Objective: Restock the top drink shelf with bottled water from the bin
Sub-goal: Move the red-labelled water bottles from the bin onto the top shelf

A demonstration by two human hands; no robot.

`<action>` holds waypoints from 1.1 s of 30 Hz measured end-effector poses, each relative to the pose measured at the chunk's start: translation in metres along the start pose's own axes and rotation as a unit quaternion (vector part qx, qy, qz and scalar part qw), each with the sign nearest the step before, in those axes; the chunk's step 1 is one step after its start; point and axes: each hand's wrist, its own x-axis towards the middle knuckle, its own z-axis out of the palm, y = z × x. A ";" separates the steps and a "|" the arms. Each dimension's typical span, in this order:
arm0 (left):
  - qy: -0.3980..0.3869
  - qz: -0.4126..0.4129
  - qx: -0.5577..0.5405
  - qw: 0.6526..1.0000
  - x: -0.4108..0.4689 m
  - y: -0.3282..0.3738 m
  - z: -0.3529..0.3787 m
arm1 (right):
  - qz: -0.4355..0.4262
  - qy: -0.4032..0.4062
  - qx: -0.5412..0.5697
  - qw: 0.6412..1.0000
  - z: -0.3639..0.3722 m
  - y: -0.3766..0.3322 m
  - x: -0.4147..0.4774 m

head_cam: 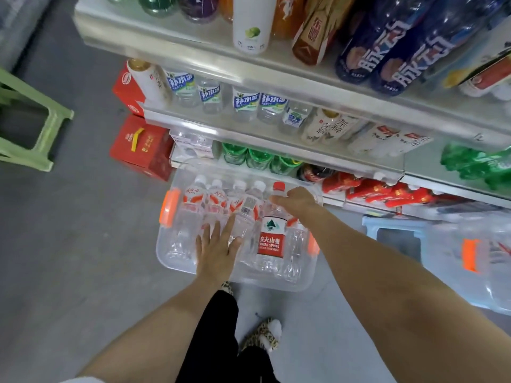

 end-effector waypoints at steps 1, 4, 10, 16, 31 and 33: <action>0.001 -0.002 -0.004 1.000 0.001 0.000 0.001 | 0.002 0.004 -0.016 1.000 0.002 -0.001 0.002; 0.004 -0.006 -0.010 1.000 0.003 0.001 0.003 | -0.001 0.014 -0.087 0.996 0.010 -0.003 0.005; -0.001 -0.004 -0.004 1.000 0.002 0.002 0.001 | 0.036 0.027 -0.026 0.999 0.017 -0.007 0.000; -0.005 -0.005 0.006 1.000 0.003 0.002 0.001 | 0.038 -0.051 0.205 0.977 0.018 0.001 -0.010; -0.047 -0.051 0.024 0.997 -0.008 0.020 -0.006 | -0.064 0.012 0.320 0.945 -0.020 0.050 -0.065; -0.053 -0.070 0.010 0.996 -0.023 0.029 -0.007 | -0.093 0.007 0.319 0.943 -0.034 0.051 -0.082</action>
